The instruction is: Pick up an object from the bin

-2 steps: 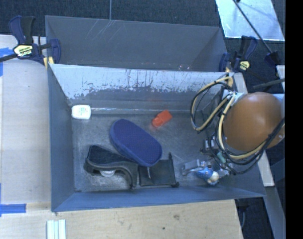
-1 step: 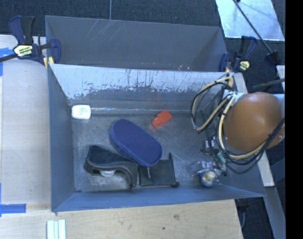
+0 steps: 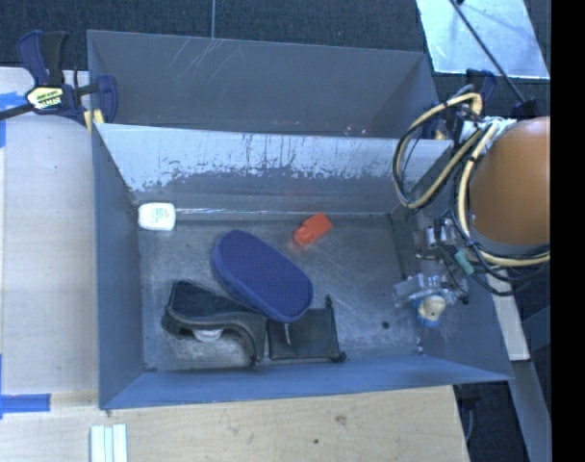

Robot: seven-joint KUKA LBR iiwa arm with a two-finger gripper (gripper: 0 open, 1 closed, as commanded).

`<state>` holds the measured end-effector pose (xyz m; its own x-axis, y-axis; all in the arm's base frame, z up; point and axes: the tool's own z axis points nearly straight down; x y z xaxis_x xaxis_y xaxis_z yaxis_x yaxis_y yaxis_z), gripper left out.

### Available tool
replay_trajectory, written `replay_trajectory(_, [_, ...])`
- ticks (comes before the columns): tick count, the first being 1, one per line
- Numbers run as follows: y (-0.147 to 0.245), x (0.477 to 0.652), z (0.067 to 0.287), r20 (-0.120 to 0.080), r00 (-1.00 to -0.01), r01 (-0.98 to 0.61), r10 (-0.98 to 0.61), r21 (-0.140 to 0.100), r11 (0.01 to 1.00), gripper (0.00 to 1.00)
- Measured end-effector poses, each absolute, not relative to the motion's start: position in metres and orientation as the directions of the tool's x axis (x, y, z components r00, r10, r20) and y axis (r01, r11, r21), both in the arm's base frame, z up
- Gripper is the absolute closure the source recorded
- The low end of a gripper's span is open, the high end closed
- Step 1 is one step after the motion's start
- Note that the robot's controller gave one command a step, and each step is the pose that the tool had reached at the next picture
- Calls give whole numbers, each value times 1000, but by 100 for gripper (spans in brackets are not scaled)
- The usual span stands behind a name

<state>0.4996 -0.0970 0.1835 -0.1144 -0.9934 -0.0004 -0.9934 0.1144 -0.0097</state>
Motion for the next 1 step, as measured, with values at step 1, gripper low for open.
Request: replay_trajectory(1, [-101, 504, 284, 1, -58, -998, -998, -10, 58, 100])
